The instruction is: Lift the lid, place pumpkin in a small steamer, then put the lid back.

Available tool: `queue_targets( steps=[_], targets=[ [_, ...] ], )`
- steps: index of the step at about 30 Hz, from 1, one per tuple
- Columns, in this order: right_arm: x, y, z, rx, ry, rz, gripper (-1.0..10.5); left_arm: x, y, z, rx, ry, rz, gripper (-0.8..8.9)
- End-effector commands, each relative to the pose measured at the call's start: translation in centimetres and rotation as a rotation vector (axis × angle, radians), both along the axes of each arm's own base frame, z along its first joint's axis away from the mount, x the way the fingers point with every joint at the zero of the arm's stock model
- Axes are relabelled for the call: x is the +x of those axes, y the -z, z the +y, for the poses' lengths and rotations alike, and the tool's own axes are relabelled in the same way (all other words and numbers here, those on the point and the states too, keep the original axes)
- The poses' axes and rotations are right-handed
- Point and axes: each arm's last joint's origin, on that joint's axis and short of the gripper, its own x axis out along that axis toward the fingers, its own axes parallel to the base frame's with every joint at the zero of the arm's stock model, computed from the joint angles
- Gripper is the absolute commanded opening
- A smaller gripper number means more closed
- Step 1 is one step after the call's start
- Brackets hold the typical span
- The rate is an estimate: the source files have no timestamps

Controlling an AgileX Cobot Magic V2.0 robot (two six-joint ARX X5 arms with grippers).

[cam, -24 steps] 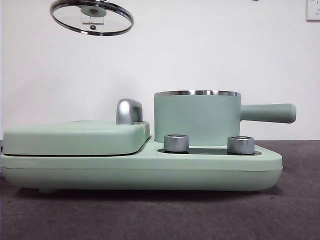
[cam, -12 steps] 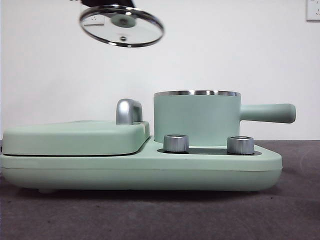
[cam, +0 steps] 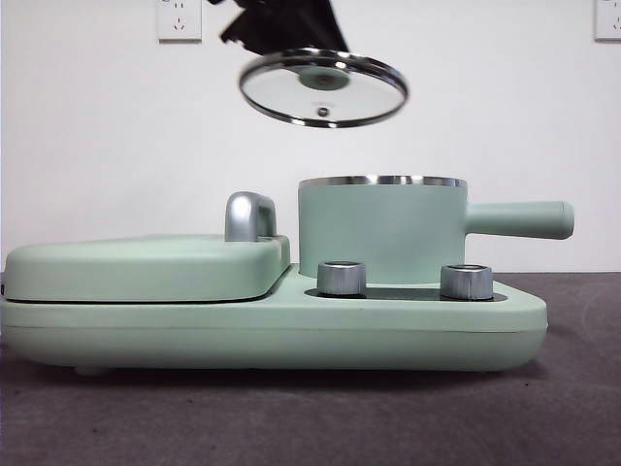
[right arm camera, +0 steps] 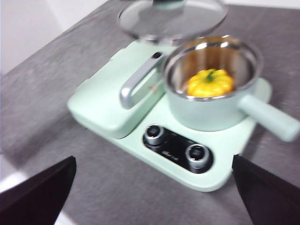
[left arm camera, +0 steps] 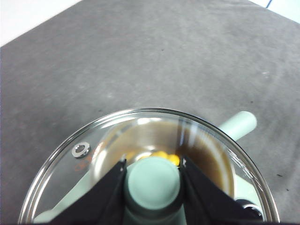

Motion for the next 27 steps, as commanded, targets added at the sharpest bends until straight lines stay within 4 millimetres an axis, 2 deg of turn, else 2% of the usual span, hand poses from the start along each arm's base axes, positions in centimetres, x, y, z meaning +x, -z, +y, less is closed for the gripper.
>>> queue_targets(
  steps=[1,8,16,27],
  targets=[
    [-0.4,-0.1,-0.6,0.011,0.023,-0.001,5.8,0.1,-0.5,-1.4,-0.038,0.034,-0.052,0.18],
    [-1.4,0.1,-2.2,0.035,0.075,-0.014,5.8,0.7,1.1,-3.2,-0.034,0.065,-0.050,0.17],
    [-1.6,0.0,-2.6,0.047,0.104,-0.035,5.8,1.7,3.5,-4.5,-0.002,0.088,-0.027,0.17],
    [-1.6,0.0,-2.6,0.054,0.119,-0.030,5.8,2.2,4.4,-5.3,-0.001,0.110,-0.045,0.17]
  ],
)
